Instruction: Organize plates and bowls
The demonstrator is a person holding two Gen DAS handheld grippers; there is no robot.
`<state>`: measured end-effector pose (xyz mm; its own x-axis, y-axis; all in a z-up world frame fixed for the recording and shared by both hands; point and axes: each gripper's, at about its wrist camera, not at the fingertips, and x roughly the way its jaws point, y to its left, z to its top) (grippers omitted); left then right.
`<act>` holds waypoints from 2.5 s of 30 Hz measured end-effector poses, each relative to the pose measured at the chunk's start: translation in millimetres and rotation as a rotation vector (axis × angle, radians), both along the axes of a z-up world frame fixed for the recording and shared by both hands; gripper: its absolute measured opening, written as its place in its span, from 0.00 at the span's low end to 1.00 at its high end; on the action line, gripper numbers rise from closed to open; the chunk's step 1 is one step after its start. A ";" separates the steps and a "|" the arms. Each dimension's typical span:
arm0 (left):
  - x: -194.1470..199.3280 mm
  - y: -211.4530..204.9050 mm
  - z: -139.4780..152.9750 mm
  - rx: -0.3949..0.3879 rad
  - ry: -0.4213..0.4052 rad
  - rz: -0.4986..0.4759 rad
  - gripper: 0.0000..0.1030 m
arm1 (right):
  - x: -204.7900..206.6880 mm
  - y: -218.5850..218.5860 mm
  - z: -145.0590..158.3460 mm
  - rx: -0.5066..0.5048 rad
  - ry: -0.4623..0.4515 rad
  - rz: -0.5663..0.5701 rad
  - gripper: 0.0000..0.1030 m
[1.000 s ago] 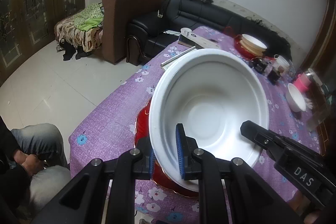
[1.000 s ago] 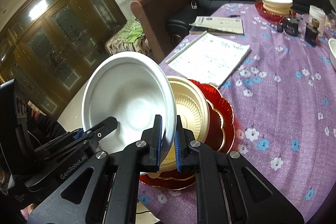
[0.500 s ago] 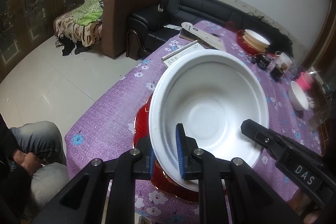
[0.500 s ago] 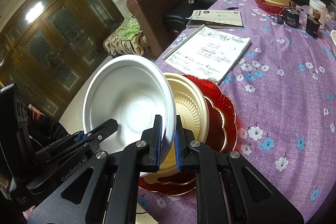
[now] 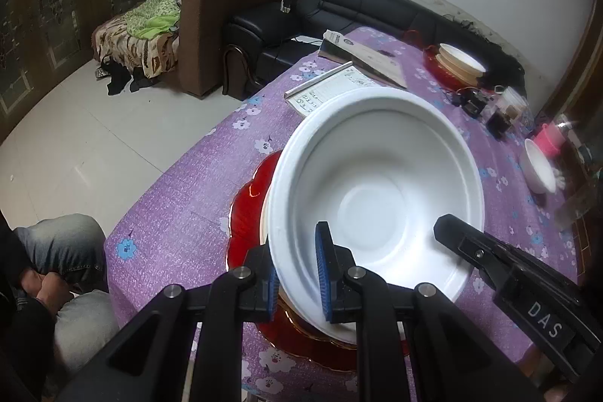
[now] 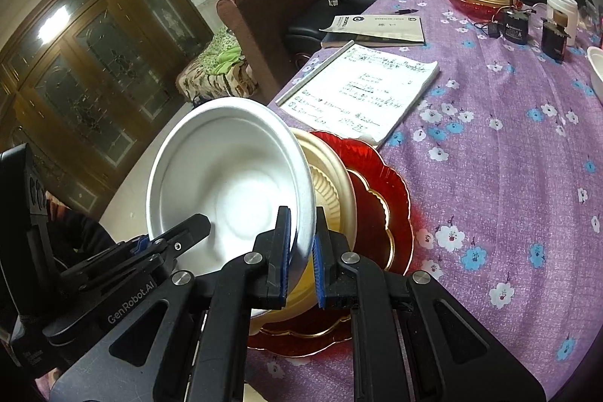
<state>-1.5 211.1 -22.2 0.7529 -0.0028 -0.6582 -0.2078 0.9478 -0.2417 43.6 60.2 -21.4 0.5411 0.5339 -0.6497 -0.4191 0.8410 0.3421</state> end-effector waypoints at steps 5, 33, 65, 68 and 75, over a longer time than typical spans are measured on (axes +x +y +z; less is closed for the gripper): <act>2.7 -3.3 -1.0 0.009 0.006 -0.004 0.15 | 0.7 0.0 0.1 -0.003 0.002 -0.003 0.10; 3.2 -12.3 -4.2 0.093 -0.006 0.009 0.17 | 3.9 -2.2 -6.8 -0.002 0.009 -0.017 0.10; -5.2 -20.4 12.5 0.205 -0.056 0.081 0.18 | 7.0 -35.0 1.0 0.046 -0.014 -0.099 0.11; -6.7 -24.6 18.0 0.208 -0.069 0.078 0.24 | 8.8 -43.3 0.2 0.050 -0.009 -0.112 0.10; -4.0 -54.1 38.3 0.276 -0.123 0.065 0.45 | 18.0 -81.5 2.8 0.077 -0.009 -0.170 0.10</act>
<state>-5.5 157.0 16.1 0.8195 0.2142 -0.5316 -0.2555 0.9668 -0.0043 61.5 -21.3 -18.7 0.6334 0.4825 -0.6049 -0.2765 0.8713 0.4055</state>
